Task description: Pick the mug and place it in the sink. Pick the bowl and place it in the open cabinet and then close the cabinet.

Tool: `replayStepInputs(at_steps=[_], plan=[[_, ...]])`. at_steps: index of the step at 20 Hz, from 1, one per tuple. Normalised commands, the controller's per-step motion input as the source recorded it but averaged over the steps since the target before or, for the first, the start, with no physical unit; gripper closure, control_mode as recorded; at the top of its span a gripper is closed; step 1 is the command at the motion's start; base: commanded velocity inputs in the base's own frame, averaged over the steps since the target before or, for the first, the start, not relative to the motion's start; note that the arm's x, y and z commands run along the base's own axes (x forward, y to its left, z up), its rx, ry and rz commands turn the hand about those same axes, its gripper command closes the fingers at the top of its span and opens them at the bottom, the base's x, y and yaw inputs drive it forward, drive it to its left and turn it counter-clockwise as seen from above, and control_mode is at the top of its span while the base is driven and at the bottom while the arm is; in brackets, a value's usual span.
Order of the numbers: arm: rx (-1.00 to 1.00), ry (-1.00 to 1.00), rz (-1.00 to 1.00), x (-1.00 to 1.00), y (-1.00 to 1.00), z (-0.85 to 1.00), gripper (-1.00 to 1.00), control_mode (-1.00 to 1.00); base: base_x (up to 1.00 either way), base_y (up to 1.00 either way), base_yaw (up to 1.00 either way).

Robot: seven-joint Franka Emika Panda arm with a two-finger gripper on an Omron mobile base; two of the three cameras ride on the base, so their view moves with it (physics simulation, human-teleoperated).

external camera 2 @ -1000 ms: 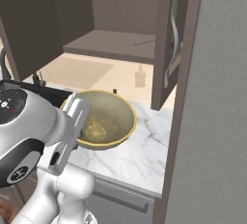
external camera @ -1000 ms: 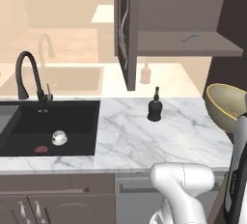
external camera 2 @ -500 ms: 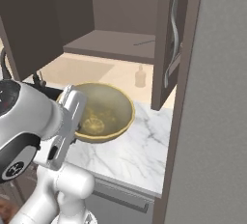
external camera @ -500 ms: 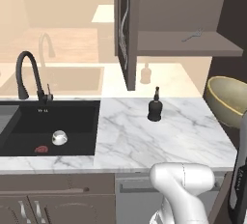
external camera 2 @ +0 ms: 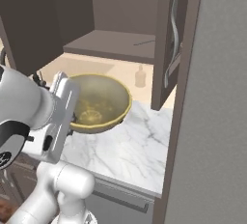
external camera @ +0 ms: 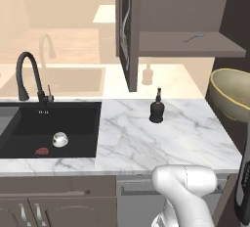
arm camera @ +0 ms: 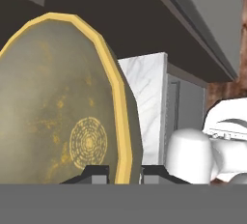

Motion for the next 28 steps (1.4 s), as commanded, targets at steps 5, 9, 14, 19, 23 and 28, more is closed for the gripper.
replayStepInputs(at_steps=[5, 9, 14, 19, 23, 28], plan=[[-0.11, -0.01, 0.08, 0.13, 0.0, 0.01, 1.0, -1.0, 0.0, 0.0, 0.0], [-0.09, -0.05, 0.06, 0.04, 0.0, 0.0, 1.0, -1.0, 0.0, 0.0, 0.0], [-0.08, -0.11, 0.05, 0.0, 0.0, 0.0, 1.0, -1.0, 0.0, 0.0, 0.0], [-0.06, -0.1, 0.04, 0.13, 0.0, 0.0, 1.0, -1.0, 0.0, 0.0, 0.0], [0.0, -0.01, 0.02, 0.18, 0.0, 0.08, 1.0, -1.0, 0.0, 0.0, 0.0], [-0.01, 0.0, 0.01, 0.21, 0.0, 0.16, 1.0, -1.0, 0.0, 0.0, 0.0]])
